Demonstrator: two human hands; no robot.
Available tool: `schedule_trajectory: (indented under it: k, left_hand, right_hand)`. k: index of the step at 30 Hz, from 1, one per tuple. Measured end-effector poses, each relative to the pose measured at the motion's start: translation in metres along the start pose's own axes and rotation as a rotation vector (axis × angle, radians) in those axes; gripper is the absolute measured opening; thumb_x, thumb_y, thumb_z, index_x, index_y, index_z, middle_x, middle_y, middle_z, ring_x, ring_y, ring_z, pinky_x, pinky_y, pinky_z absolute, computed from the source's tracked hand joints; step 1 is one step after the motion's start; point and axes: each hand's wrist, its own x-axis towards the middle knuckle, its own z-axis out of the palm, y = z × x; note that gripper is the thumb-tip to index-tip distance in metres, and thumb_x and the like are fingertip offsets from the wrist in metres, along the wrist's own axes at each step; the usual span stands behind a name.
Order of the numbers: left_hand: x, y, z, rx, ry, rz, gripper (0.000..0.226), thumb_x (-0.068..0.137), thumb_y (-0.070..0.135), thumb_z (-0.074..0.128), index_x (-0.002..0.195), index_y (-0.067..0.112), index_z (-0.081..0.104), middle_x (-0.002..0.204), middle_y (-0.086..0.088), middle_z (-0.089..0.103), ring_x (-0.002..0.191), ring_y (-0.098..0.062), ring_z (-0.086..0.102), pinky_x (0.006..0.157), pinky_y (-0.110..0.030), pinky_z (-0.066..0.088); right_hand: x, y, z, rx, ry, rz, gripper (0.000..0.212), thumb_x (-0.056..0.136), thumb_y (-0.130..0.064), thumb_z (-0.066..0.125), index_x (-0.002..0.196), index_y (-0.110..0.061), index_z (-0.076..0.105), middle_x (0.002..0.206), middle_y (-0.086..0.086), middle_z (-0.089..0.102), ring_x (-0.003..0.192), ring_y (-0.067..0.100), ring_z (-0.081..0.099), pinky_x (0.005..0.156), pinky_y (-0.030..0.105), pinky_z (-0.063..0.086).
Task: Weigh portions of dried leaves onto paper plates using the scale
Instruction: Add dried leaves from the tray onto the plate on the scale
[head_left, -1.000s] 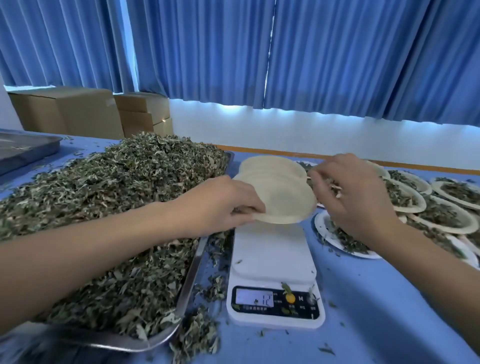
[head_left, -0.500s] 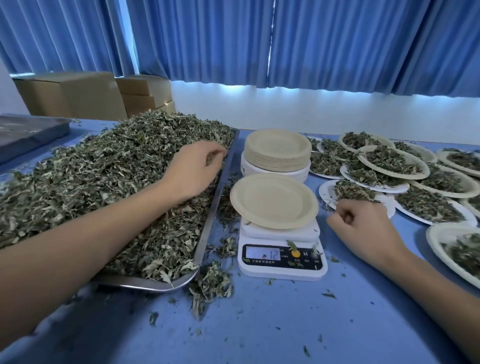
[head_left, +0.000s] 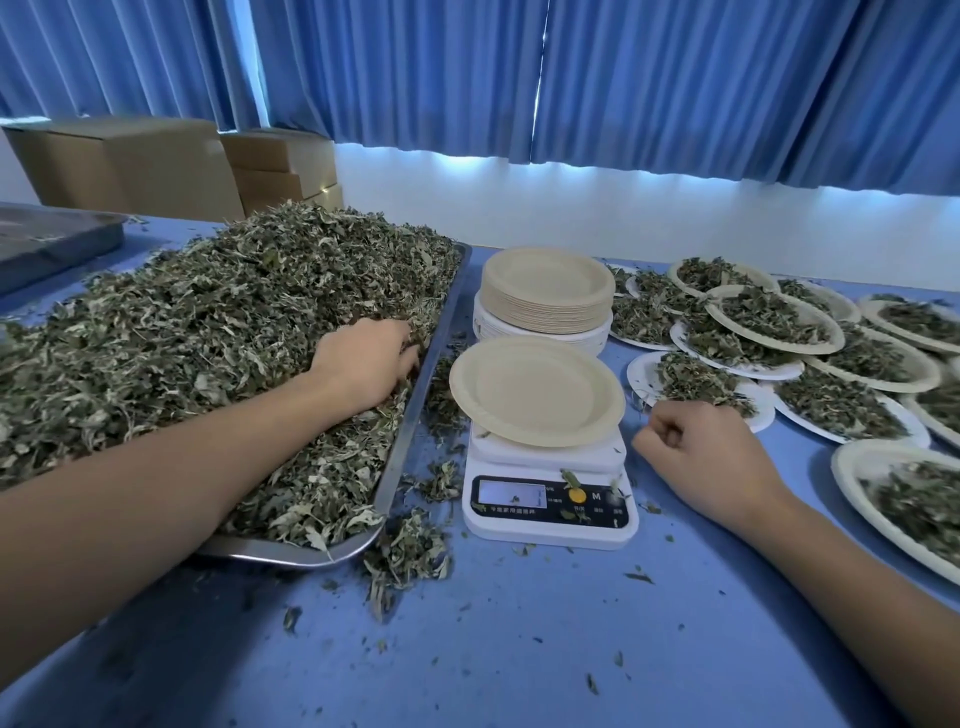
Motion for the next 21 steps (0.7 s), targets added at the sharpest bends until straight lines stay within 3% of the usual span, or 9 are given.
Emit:
schedule_trajectory:
  k: [6,11,15,19,21]
  left_hand:
    - [0.007,0.003,-0.013,-0.025,0.317,-0.013,0.035,0.105,0.048,0.041,0.091,0.018,0.048,0.069,0.003,0.053,0.057,-0.024,0.052,0.049,-0.032,0.037]
    - [0.007,-0.003,-0.013,-0.215,0.285,-0.086,0.036,0.105,0.047,0.043,0.095,0.014,0.052,0.063,0.000,0.057,0.053,-0.021,0.054,0.050,-0.033,0.038]
    - [0.016,-0.001,-0.024,-0.522,0.311,-0.223,0.039,0.104,0.043,0.047,0.081,0.013,0.054,0.063,-0.001,0.061,0.049,-0.017,0.052,0.048,-0.028,0.036]
    - [0.022,0.004,-0.039,-0.806,0.343,-0.321,0.045,0.104,0.042,0.049,0.068,0.016,0.044,0.055,0.002,0.042,0.042,-0.013,0.034,0.046,-0.028,0.028]
    - [0.023,0.015,-0.045,-0.931,0.313,-0.323,0.044,0.104,0.042,0.050,0.075,0.009,0.055,0.054,0.003,0.038,0.038,-0.009,0.030,0.042,-0.024,0.030]
  right_hand:
    - [0.000,0.001,0.000,0.003,0.003,0.004,0.039,0.084,-0.016,0.062,0.056,-0.018,0.035,0.045,-0.004,0.036,0.048,0.016,0.035,0.050,0.032,0.030]
    - [0.001,0.002,-0.001,0.016,-0.012,0.028,0.031,0.084,-0.016,0.061,0.058,-0.014,0.045,0.046,-0.003,0.041,0.049,0.017,0.038,0.053,0.033,0.036]
    - [0.000,0.002,-0.001,0.019,-0.009,0.024,0.034,0.084,-0.016,0.061,0.056,-0.017,0.042,0.045,-0.007,0.042,0.047,0.015,0.036,0.052,0.032,0.035]
    - [0.001,0.003,-0.001,0.030,-0.011,0.027,0.036,0.085,-0.016,0.062,0.055,-0.017,0.041,0.044,-0.007,0.041,0.047,0.013,0.035,0.051,0.032,0.033]
    - [0.001,0.003,-0.001,0.034,-0.013,0.023,0.037,0.085,-0.015,0.063,0.055,-0.017,0.041,0.044,-0.006,0.040,0.047,0.014,0.035,0.051,0.032,0.033]
